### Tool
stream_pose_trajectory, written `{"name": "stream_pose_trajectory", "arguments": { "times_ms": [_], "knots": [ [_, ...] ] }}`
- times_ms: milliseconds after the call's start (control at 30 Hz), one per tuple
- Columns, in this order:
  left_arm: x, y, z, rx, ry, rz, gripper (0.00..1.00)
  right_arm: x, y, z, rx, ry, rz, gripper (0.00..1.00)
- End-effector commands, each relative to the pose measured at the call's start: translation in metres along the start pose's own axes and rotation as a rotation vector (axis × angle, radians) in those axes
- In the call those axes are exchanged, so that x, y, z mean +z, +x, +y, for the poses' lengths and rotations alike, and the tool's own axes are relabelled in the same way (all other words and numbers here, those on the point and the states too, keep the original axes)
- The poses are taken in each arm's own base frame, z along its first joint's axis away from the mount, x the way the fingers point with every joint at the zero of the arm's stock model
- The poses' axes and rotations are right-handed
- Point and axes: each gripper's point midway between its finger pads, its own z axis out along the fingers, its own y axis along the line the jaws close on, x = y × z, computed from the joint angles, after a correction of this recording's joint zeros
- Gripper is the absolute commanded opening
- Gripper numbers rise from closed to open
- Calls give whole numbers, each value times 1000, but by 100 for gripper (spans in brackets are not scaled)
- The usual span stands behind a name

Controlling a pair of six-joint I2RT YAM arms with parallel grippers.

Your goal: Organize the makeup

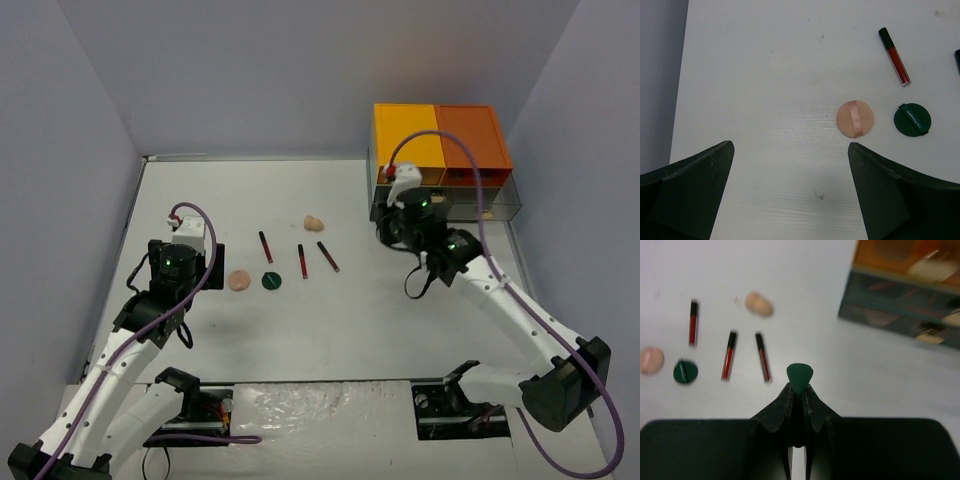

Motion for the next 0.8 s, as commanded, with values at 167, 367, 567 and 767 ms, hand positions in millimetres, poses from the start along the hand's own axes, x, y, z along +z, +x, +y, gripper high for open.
{"name": "stream_pose_trajectory", "arguments": {
  "times_ms": [167,367,567,767],
  "knots": [
    [-3,-22,2,-21,-4,-67,97,-33,-73,-181,108,364,-92,0],
    [-4,-23,1,-20,-2,-69,97,-9,-54,-230,212,390,-17,11],
    [-3,-22,1,-18,2,-66,97,10,-54,-246,250,377,4,45],
    [-3,-24,0,-19,6,-70,97,0,-81,-238,203,343,-54,72]
  ]
}}
